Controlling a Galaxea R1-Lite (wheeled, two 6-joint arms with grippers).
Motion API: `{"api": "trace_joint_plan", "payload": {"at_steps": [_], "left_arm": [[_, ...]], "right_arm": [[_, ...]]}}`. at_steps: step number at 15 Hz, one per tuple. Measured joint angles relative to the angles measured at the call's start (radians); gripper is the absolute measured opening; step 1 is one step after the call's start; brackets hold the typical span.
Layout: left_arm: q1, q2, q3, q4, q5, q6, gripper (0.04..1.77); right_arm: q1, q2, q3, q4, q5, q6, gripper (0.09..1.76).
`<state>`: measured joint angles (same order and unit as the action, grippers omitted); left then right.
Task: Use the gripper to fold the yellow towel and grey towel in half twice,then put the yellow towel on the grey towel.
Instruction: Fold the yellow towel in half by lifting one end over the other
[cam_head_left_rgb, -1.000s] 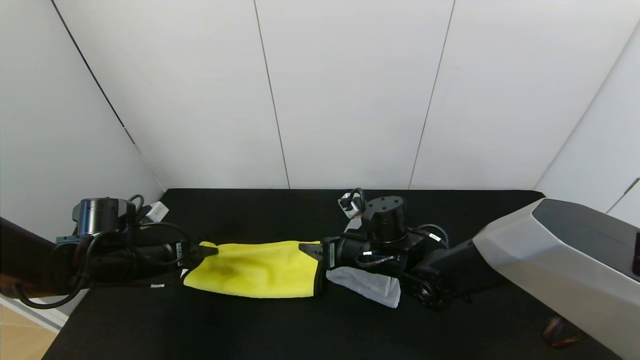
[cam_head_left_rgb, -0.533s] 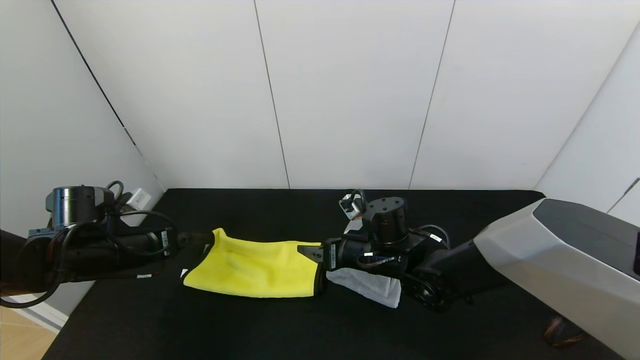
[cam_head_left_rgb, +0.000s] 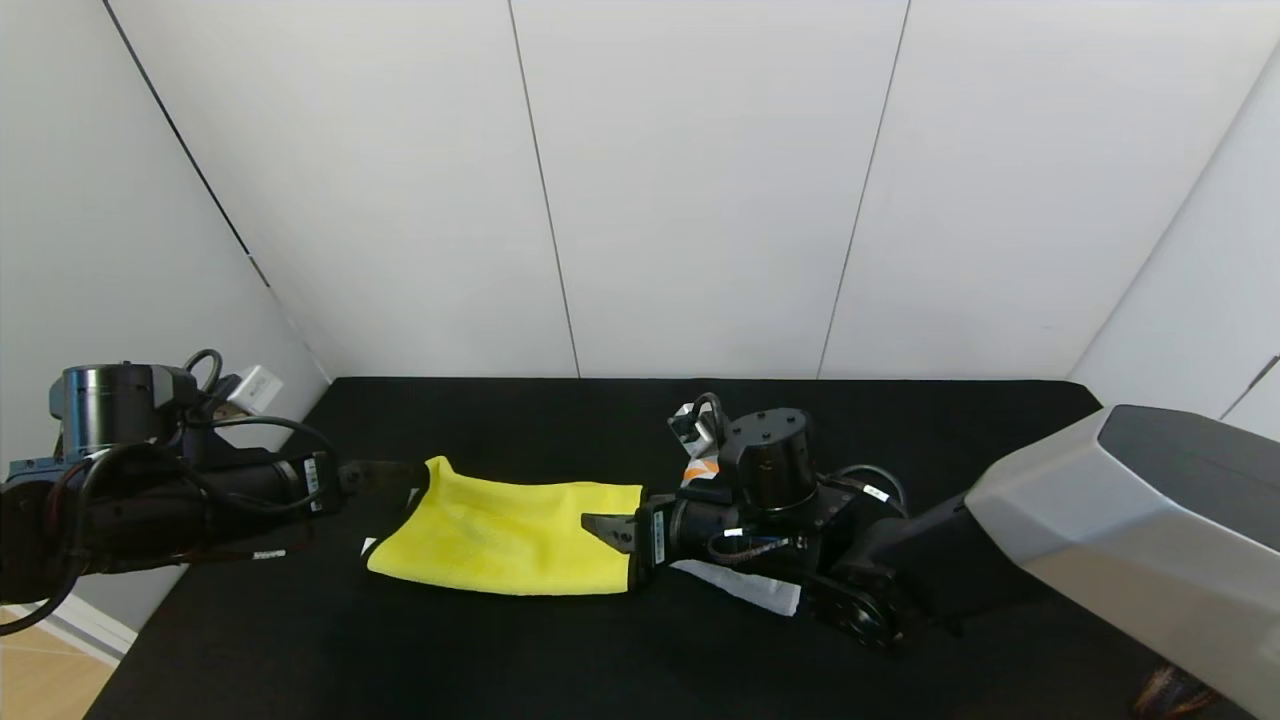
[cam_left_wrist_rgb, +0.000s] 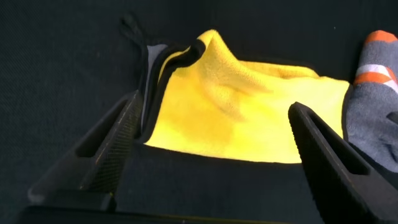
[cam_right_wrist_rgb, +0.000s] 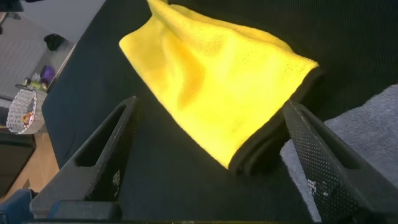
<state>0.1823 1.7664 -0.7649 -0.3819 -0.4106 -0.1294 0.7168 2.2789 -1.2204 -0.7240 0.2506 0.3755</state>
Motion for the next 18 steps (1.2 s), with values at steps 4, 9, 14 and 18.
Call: {"api": "trace_joint_plan", "payload": {"at_steps": [4,9,14,18], "left_arm": [[0.001,0.088,-0.003,-0.052,-0.094,0.003,1.69],[0.011,0.221,-0.018,-0.147,-0.106,0.008,1.70],[0.034,0.286,-0.015,-0.155,-0.106,0.009,1.71],[0.033,0.279,0.019,-0.154,-0.108,0.009,1.71]], "right_arm": [[0.009,-0.004,0.068,-0.112,0.000,0.004,1.67],[0.006,-0.007,0.100,-0.145,0.000,0.004,1.69],[0.008,-0.008,0.113,-0.155,0.001,0.004,1.70],[0.004,-0.007,0.113,-0.155,0.001,0.005,1.70]]}}
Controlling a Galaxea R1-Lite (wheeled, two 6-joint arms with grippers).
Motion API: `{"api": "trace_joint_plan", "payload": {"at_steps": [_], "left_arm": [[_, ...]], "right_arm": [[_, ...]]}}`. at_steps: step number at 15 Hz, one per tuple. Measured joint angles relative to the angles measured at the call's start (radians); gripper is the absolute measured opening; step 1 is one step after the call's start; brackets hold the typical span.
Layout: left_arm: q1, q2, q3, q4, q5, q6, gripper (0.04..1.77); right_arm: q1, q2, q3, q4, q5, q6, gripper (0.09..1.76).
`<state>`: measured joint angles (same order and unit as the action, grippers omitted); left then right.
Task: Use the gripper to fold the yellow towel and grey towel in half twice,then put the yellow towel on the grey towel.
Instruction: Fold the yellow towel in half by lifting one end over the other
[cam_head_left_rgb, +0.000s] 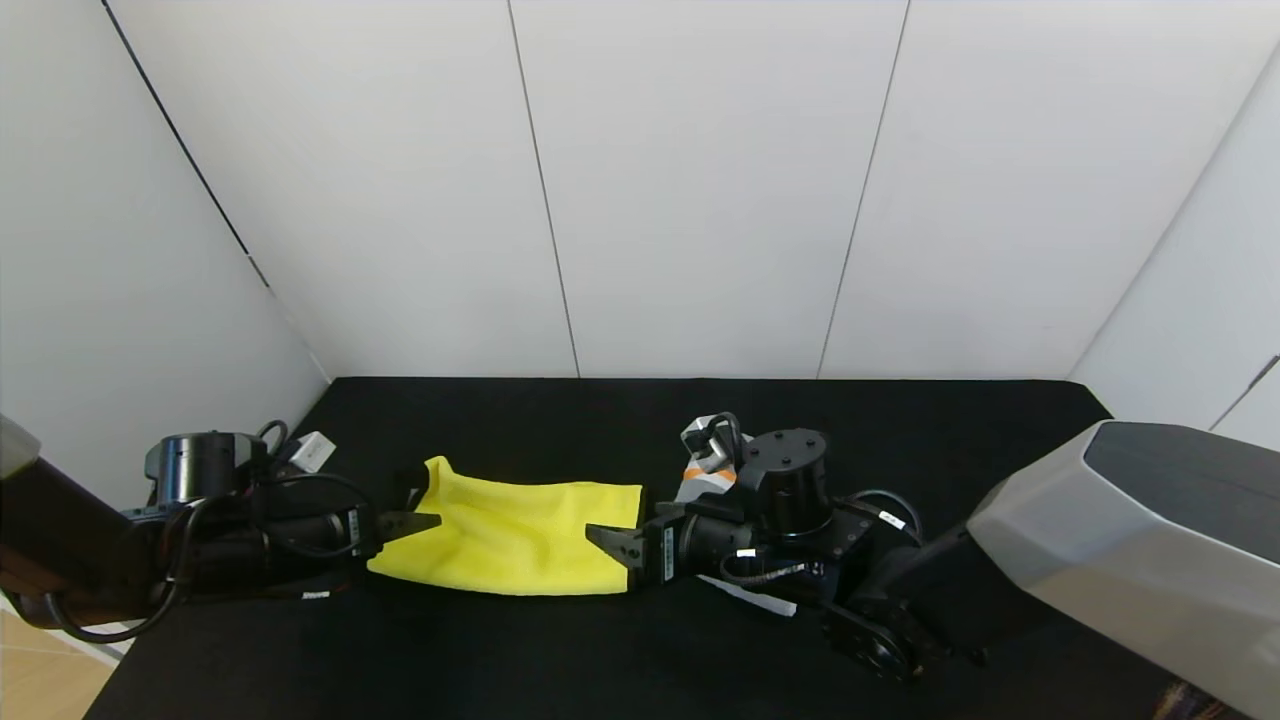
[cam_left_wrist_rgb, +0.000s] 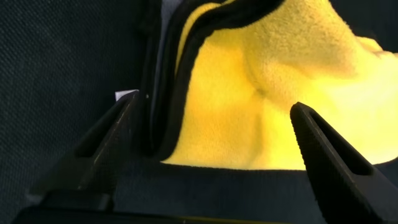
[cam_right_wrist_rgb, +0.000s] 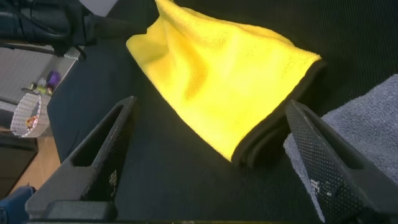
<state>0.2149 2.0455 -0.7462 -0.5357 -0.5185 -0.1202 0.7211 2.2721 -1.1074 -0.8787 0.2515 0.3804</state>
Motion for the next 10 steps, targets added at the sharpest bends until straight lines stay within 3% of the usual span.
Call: {"api": "trace_joint_plan", "payload": {"at_steps": [10], "left_arm": [[-0.013,-0.053,0.070,-0.002,-0.003,0.011,1.72]], "right_arm": [[-0.003,0.007,0.000,0.001,0.000,0.000,1.70]]}}
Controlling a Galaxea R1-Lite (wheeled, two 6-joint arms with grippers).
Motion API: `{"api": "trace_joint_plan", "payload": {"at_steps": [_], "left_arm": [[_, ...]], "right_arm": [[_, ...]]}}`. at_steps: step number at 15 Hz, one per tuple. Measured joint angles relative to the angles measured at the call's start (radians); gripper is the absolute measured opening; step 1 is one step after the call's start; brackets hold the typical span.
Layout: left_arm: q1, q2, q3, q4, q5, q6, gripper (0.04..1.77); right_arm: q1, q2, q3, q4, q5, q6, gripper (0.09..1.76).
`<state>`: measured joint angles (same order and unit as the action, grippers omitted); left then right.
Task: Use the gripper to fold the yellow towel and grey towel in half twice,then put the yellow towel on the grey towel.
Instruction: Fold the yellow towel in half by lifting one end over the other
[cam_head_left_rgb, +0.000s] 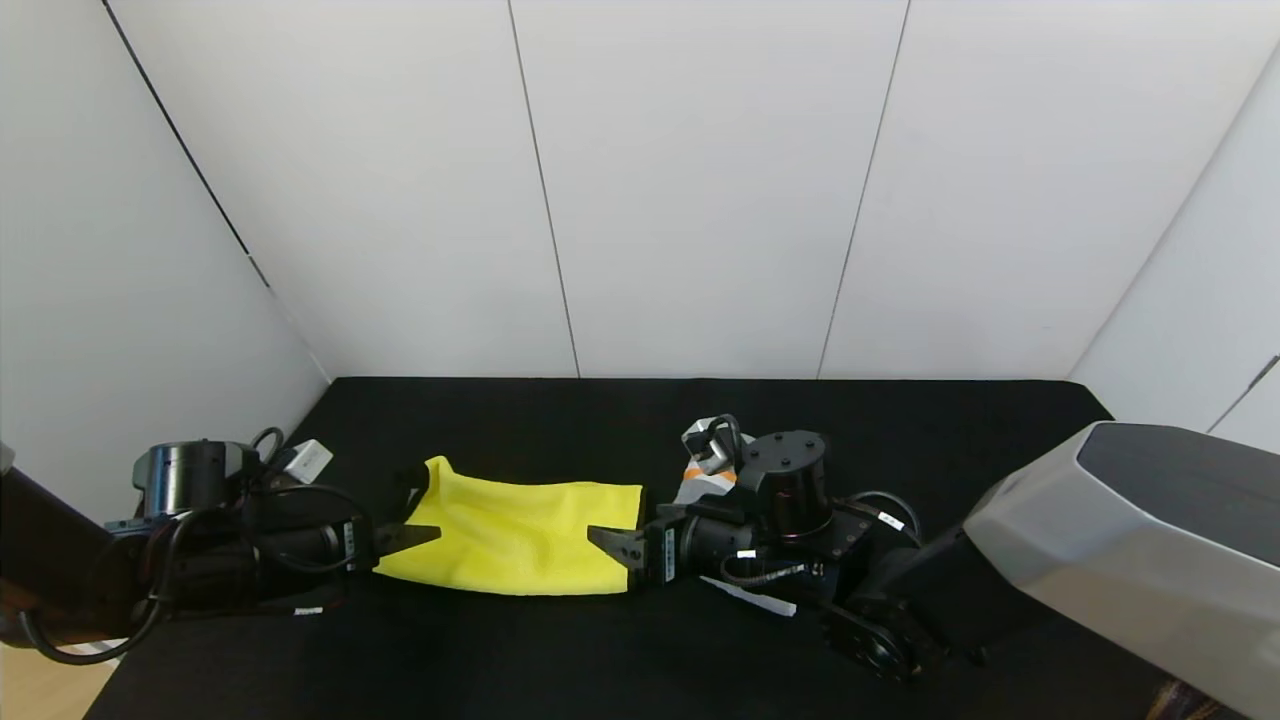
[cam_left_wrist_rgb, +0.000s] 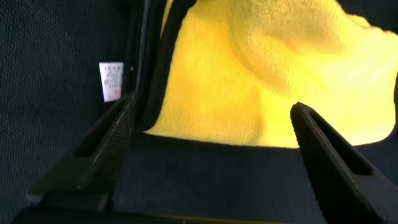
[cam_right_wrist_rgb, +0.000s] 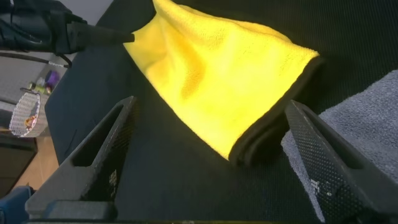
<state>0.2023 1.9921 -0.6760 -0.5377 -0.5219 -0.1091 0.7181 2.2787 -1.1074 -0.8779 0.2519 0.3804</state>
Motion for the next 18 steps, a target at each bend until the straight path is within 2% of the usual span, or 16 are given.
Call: {"api": "trace_joint_plan", "payload": {"at_steps": [3,8,14,18], "left_arm": [[-0.021,-0.013,0.027,-0.007,0.000,0.002,1.72],[-0.031,-0.023,0.132,-0.126,0.008,0.008,1.72],[0.019,-0.028,0.236,-0.197,0.011,0.034,1.72],[0.058,-0.026,0.261,-0.202,0.011,0.045,1.72]], "right_arm": [[-0.002,0.000,0.000,0.000,0.000,0.000,1.70],[-0.003,0.000,0.004,-0.001,-0.001,0.000,1.70],[0.000,0.000,0.008,-0.002,0.000,-0.001,1.70],[0.000,0.000,0.008,-0.002,0.000,0.000,1.70]]}}
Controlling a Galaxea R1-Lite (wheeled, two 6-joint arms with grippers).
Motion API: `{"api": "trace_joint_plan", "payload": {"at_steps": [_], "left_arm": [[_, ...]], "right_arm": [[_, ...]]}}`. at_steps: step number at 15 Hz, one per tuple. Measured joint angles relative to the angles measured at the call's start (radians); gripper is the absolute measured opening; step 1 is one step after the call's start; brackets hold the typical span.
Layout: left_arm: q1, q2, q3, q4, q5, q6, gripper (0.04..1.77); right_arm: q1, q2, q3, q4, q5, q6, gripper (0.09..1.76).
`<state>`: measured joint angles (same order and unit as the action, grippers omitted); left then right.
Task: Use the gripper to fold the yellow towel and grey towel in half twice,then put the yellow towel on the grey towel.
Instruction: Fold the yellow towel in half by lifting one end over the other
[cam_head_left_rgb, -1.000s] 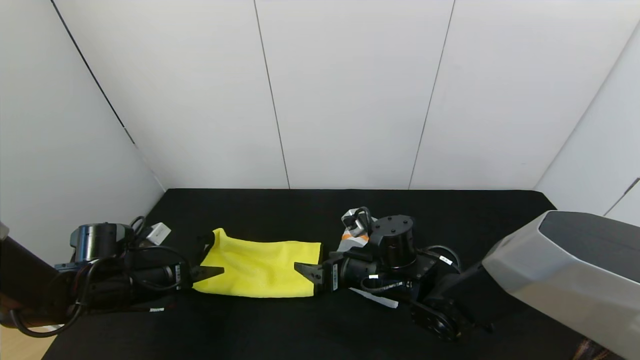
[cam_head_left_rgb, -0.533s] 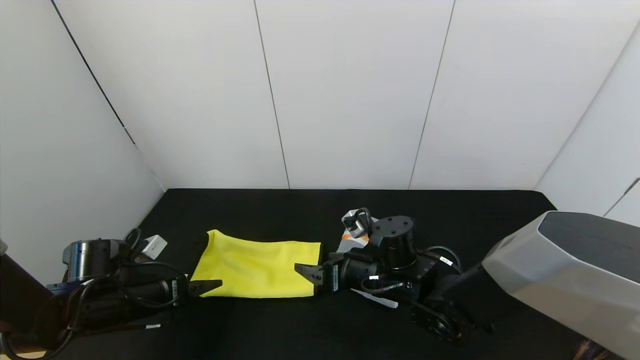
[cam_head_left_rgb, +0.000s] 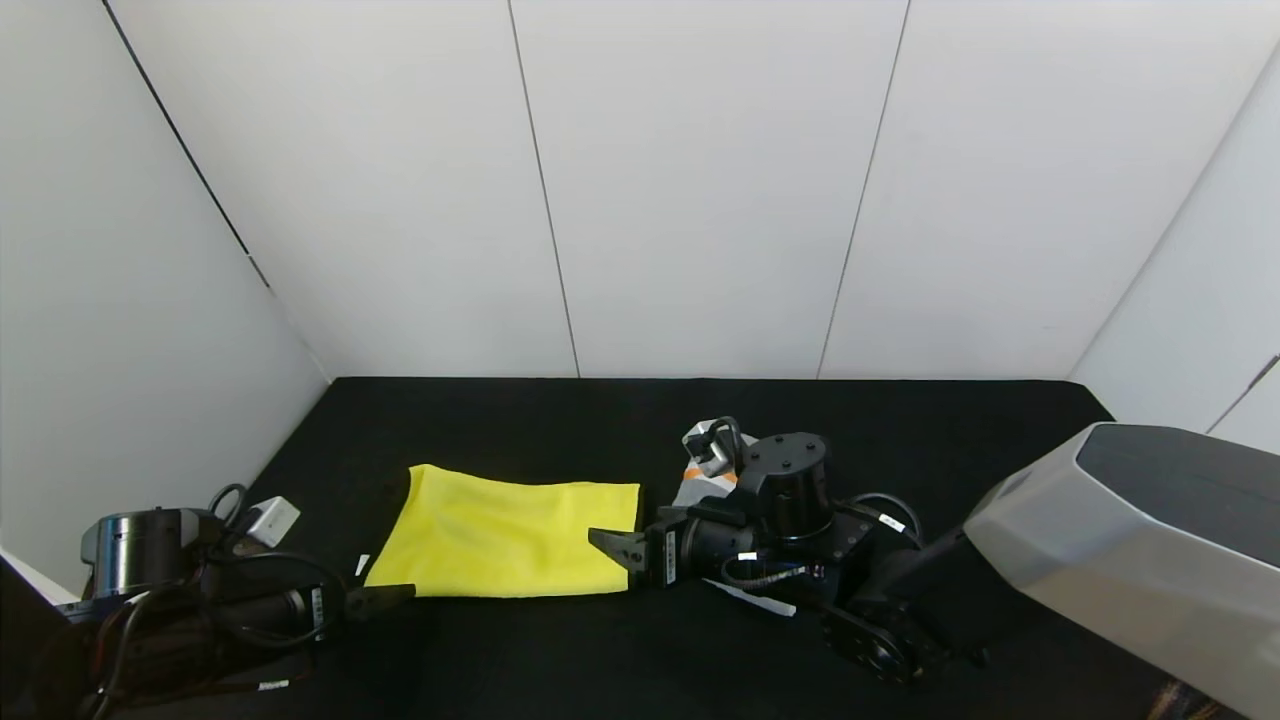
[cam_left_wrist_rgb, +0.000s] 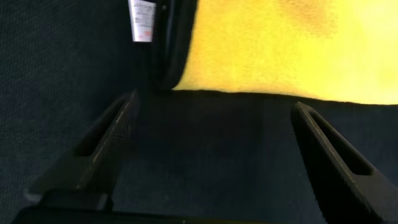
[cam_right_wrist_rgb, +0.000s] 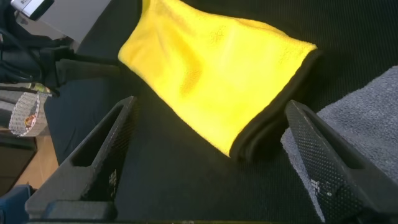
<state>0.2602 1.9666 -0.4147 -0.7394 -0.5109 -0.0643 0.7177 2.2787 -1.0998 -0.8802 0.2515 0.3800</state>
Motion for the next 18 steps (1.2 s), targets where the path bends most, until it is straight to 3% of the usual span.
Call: {"api": "trace_joint_plan", "payload": {"at_steps": [7,18], "left_arm": [[0.027,0.005,-0.060,-0.035,-0.011,-0.009,1.72],[-0.072,0.123,-0.191,-0.036,-0.016,-0.030,1.72]], "right_arm": [[-0.002,0.000,0.000,0.000,0.000,0.000,1.70],[-0.007,0.000,0.001,0.000,0.000,0.000,1.70]]}}
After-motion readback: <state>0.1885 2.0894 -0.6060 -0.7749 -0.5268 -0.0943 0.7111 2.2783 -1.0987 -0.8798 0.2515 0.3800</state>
